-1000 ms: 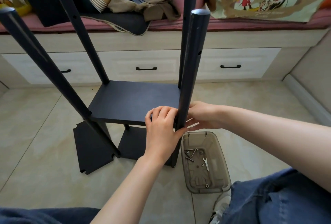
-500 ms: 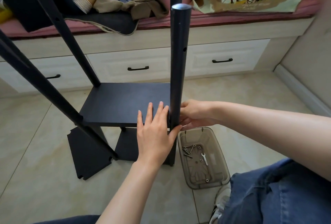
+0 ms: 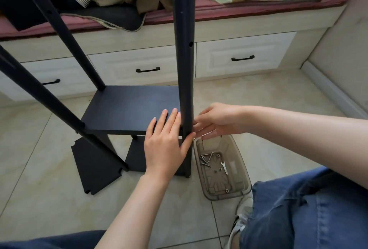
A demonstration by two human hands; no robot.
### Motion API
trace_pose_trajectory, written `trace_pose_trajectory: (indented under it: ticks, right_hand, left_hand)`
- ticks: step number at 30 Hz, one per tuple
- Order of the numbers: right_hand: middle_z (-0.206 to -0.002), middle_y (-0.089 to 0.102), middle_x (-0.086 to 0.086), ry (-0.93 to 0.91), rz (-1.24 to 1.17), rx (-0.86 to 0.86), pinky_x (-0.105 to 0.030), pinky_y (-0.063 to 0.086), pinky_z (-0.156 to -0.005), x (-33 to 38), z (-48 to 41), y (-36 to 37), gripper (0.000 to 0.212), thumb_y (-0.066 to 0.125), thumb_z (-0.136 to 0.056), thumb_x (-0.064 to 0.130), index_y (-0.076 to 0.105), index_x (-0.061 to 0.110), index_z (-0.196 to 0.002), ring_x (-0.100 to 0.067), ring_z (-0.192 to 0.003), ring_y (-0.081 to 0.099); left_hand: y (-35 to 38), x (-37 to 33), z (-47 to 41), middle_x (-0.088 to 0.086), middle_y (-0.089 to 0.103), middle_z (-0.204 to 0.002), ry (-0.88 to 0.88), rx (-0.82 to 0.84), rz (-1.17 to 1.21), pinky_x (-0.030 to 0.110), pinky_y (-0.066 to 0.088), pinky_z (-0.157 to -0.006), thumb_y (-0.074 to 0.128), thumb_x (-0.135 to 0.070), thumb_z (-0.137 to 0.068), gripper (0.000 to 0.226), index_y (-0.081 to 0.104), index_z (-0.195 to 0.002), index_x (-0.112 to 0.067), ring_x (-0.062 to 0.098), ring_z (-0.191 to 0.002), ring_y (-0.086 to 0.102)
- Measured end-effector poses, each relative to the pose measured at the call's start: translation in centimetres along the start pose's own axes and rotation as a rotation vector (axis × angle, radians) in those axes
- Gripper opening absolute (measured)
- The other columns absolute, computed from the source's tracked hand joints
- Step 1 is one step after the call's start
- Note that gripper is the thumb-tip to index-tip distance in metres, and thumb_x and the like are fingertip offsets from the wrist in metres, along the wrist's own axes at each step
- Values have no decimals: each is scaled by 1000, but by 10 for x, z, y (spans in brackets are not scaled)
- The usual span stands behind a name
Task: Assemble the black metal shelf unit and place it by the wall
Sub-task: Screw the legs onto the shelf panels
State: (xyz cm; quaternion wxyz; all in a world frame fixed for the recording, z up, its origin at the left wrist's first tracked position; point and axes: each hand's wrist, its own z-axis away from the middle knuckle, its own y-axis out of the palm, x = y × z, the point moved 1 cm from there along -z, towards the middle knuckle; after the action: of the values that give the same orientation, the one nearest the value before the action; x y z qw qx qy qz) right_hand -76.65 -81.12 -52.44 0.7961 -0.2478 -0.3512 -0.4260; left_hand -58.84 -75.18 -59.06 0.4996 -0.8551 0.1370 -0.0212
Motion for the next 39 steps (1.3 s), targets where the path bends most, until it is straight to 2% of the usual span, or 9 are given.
trace_pose_trajectory:
  ticks: [4, 9, 14, 17, 20, 23, 29, 36, 39]
  right_hand:
    - [-115, 72, -14, 130, 226, 3, -38, 55, -96, -19, 0, -21, 32, 50, -104, 20, 56, -1, -127, -23, -105, 70]
    - [-109, 73, -14, 304, 544, 11, -31, 59, -78, -70, -28, -24, 31, 49, -103, 18, 59, -3, -123, -23, -92, 71]
    - [-100, 70, -8, 395, 667, 16, -31, 57, -76, -120, -71, -13, 29, 50, -102, 17, 59, -1, -124, -21, -80, 67]
    - [-115, 70, -12, 399, 778, -1, -26, 53, -64, -147, -95, -8, 28, 50, -101, 13, 58, -1, -124, -20, -78, 66]
    - [-139, 56, -16, 361, 928, -80, -30, 49, -88, -181, -114, -3, 33, 51, -99, 11, 51, 4, -131, -31, -121, 59]
    - [-146, 48, -19, 394, 937, -147, -37, 39, -107, -215, -125, 5, 45, 41, -99, 1, 41, 1, -144, -34, -133, 49]
    - [-133, 59, -18, 210, 1110, -264, -42, 50, -95, -249, -141, 17, 40, 30, -99, -7, 43, 0, -136, -33, -120, 61]
    - [-138, 55, -19, 188, 1079, -291, -42, 47, -97, -250, -150, 11, 48, 27, -98, -8, 30, 0, -145, -35, -124, 57]
    - [-138, 55, -18, 174, 1158, -273, -43, 48, -97, -254, -150, 13, 45, 29, -98, -7, 39, -1, -142, -36, -123, 58]
  left_hand:
    - [1, 0, 0, 1, 58, -144, -9, -36, 0, 41, 32, -118, 44, -59, -98, 61, 64, -135, -15, 21, -142, 46]
    - [7, -2, 3, 1, 62, -139, -19, -124, 50, 42, 33, -118, 48, -56, -98, 56, 69, -129, -14, 21, -140, 48]
    - [12, -4, 6, 1, 64, -137, -12, -180, 66, 41, 33, -117, 49, -55, -100, 54, 71, -124, -13, 22, -138, 50]
    - [11, -3, 6, 1, 65, -136, -1, -177, 66, 41, 32, -117, 50, -54, -100, 52, 73, -122, -13, 22, -138, 51]
    - [10, -3, 6, 3, 67, -133, 6, -178, 63, 41, 33, -117, 52, -53, -99, 50, 74, -119, -12, 23, -136, 53]
    - [9, -4, 7, 3, 68, -131, 7, -179, 67, 41, 32, -116, 52, -52, -100, 50, 73, -120, -11, 23, -135, 54]
    - [8, -4, 7, 3, 63, -137, 9, -160, 81, 44, 34, -115, 55, -49, -98, 48, 71, -122, -10, 24, -135, 54]
    - [6, -6, 7, 2, 63, -135, 6, -160, 92, 45, 35, -114, 56, -46, -97, 46, 72, -119, -9, 26, -133, 55]
    - [5, -6, 7, 2, 63, -136, 4, -144, 94, 47, 36, -113, 56, -46, -97, 46, 71, -120, -9, 26, -134, 55]
